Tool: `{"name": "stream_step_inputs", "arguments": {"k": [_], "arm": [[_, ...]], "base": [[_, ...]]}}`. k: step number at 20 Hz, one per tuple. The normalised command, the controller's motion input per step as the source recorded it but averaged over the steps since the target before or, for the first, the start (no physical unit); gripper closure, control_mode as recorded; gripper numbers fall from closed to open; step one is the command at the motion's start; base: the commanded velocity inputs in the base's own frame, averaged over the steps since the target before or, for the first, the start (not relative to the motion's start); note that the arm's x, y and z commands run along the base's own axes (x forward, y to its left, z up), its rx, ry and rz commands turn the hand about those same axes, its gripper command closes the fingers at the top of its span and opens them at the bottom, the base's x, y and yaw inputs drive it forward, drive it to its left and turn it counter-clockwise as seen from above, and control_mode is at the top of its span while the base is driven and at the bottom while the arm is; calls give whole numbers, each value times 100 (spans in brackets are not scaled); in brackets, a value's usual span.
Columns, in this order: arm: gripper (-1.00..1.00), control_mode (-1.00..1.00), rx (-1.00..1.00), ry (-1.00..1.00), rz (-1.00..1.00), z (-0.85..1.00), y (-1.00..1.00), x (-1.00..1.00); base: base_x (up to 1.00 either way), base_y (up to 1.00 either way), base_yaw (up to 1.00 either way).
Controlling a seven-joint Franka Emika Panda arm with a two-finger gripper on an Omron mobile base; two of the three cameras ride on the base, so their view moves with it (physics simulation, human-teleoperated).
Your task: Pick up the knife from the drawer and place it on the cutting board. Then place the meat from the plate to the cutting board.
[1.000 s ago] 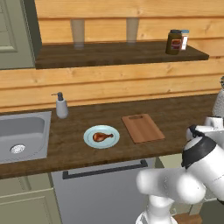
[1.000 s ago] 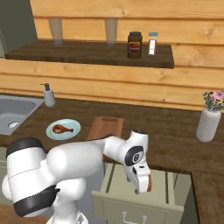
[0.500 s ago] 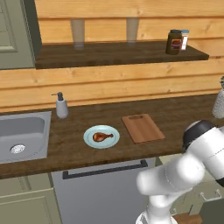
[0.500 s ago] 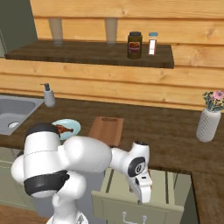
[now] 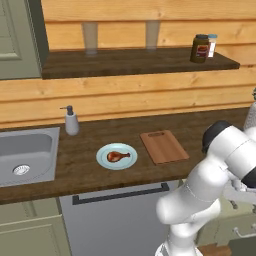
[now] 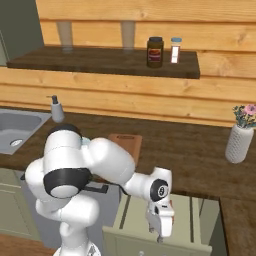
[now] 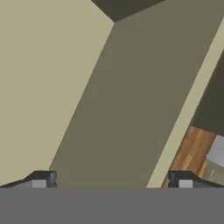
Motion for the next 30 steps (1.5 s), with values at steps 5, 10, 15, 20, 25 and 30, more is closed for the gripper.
{"name": "stream_step_inputs", "arguments": {"k": [5, 10, 15, 20, 25, 30], "arm": [[-100, -100, 0, 0, 1, -21, -15, -78], [-100, -100, 8, -27, 3, 76, -11, 2], [-100, -100, 16, -15, 18, 39, -7, 94], [-100, -100, 4, -10, 35, -21, 0, 55], [-100, -100, 0, -5, 26, -19, -14, 3], [-100, -100, 2, 0, 19, -5, -21, 0]], "base": [[0, 0, 0], [0, 0, 0], [0, 0, 0], [0, 0, 0], [0, 0, 0], [0, 0, 0]]}}
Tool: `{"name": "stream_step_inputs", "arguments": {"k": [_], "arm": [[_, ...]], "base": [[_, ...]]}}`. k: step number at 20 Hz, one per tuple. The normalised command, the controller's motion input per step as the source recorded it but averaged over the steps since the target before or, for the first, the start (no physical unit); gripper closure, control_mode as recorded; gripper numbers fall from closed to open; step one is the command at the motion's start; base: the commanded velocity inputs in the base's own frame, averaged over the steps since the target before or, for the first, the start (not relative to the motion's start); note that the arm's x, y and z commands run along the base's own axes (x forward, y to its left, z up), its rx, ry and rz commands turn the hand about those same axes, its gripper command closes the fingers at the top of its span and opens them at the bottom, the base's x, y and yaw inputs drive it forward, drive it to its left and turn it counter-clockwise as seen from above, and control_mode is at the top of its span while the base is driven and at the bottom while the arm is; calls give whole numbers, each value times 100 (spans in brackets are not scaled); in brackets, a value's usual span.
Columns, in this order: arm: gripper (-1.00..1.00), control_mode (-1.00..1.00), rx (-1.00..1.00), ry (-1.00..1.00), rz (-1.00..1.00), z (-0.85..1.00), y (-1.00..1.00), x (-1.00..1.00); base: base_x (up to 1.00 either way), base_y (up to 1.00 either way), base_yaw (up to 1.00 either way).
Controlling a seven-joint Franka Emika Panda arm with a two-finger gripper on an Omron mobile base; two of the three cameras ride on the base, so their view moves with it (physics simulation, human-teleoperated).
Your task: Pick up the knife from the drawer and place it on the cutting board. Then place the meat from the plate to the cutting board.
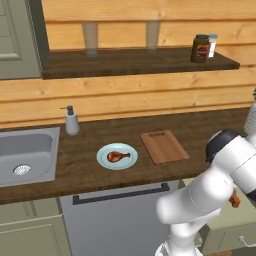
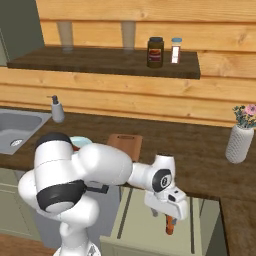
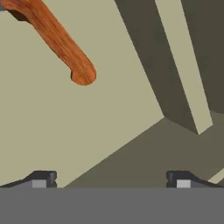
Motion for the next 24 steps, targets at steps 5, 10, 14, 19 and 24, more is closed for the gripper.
{"name": "stream_step_inputs", "arguments": {"k": [5, 10, 14, 19, 24], "arm": [[-100, -100, 4, 0, 17, -3, -7, 0], [-100, -100, 1, -6, 26, -22, -17, 0], [-100, -100, 4, -17, 43, -21, -1, 0], [-100, -100, 19, -27, 45, -25, -1, 0], [-100, -100, 18, -6, 18, -23, -3, 24]], "base": [[0, 0, 0], [0, 0, 0], [0, 0, 0], [0, 0, 0], [0, 0, 0]]}}
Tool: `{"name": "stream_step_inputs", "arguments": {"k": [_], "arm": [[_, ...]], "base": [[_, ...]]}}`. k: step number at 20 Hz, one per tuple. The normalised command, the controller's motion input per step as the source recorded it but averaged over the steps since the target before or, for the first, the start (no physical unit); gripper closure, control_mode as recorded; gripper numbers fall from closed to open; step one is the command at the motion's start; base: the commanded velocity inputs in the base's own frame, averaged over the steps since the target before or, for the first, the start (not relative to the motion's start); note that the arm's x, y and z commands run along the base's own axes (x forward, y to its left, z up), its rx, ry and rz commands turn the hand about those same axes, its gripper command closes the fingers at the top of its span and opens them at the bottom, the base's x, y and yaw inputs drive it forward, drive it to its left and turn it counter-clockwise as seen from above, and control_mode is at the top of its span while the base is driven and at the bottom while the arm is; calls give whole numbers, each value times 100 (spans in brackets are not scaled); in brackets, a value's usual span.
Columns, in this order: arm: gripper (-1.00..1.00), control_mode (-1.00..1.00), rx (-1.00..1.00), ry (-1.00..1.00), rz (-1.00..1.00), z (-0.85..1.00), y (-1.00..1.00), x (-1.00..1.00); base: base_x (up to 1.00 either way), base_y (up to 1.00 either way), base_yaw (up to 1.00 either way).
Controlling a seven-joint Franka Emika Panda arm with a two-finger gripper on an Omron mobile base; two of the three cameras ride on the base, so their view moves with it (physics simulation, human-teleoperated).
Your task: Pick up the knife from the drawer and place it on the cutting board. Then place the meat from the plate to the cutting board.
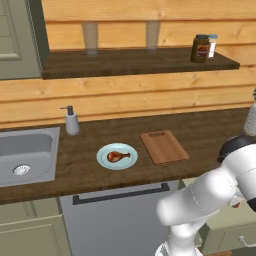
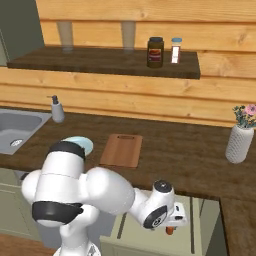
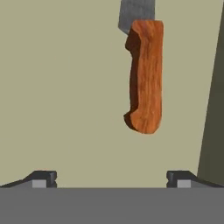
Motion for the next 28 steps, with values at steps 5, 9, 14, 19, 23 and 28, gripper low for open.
{"name": "stream_step_inputs", "arguments": {"k": [5, 9, 14, 19, 23, 28], "arm": [[-100, -100, 12, 0, 5, -1, -17, 33], [-100, -100, 9, 0, 1, -15, -24, 29], [-100, -100, 5, 0, 0, -41, -15, 46], [-100, -100, 3, 0, 0, -32, -1, 18], [-100, -100, 1, 1, 0, -47, 0, 0], [-100, -100, 0, 2, 0, -50, 0, 0]], "base": [[0, 0, 0], [0, 0, 0], [0, 0, 0], [0, 0, 0], [0, 0, 0], [0, 0, 0]]}}
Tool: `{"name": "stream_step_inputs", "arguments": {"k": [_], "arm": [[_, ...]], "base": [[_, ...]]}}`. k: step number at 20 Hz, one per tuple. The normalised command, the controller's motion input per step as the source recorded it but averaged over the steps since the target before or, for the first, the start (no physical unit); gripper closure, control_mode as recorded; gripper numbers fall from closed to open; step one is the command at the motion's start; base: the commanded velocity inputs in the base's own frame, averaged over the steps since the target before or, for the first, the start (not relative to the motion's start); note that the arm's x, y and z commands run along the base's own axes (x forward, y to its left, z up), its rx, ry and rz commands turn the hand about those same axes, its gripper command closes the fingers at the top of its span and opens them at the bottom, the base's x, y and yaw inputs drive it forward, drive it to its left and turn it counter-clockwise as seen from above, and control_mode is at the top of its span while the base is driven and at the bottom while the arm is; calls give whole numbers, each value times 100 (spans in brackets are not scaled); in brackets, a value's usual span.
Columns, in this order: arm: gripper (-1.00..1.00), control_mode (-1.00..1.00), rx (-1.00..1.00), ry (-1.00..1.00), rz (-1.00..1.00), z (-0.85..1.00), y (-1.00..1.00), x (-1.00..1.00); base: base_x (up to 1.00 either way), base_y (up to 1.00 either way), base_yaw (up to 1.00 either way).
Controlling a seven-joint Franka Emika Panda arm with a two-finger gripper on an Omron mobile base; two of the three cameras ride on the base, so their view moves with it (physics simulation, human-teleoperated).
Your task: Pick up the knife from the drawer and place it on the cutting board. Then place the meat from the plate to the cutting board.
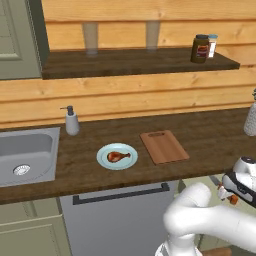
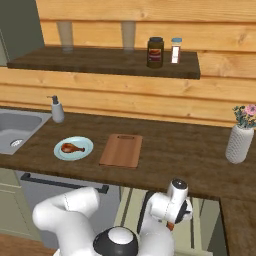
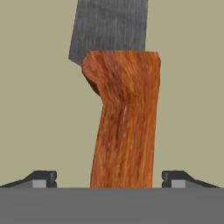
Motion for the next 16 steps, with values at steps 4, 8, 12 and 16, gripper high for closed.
{"name": "stream_step_inputs", "arguments": {"k": [4, 8, 12, 16], "arm": [[-100, -100, 0, 1, 0, -44, 0, -14], [100, -100, 0, 7, 0, -41, 1, -59], [100, -100, 0, 1, 0, -3, 3, -57], [100, -100, -2, 10, 8, 47, 13, -70]], "base": [[0, 0, 0], [0, 0, 0], [0, 0, 0], [0, 0, 0]]}}
